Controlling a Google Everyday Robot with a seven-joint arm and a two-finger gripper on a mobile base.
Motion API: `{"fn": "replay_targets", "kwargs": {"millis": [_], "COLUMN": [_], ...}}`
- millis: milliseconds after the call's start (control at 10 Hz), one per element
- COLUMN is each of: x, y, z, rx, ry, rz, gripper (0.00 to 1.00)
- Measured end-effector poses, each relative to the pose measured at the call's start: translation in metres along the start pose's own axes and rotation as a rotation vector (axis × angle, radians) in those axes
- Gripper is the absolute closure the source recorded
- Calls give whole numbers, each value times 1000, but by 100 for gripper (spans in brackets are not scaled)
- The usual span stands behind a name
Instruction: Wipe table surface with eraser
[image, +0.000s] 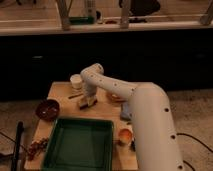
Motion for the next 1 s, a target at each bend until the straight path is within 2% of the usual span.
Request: {"fn": "replay_targets", "kwargs": {"millis": [300,400,600,800,1000], "x": [-32,-33,-17,12,43], "y": [32,42,64,83,84], "z": [0,0,-1,-7,-11], "rx": [-23,-34,-58,-68,-63], "ry": [-25,-29,-20,-4,22], "rz": [-96,-105,-102,-65,-5], "gripper": [100,100,100,100,100]}}
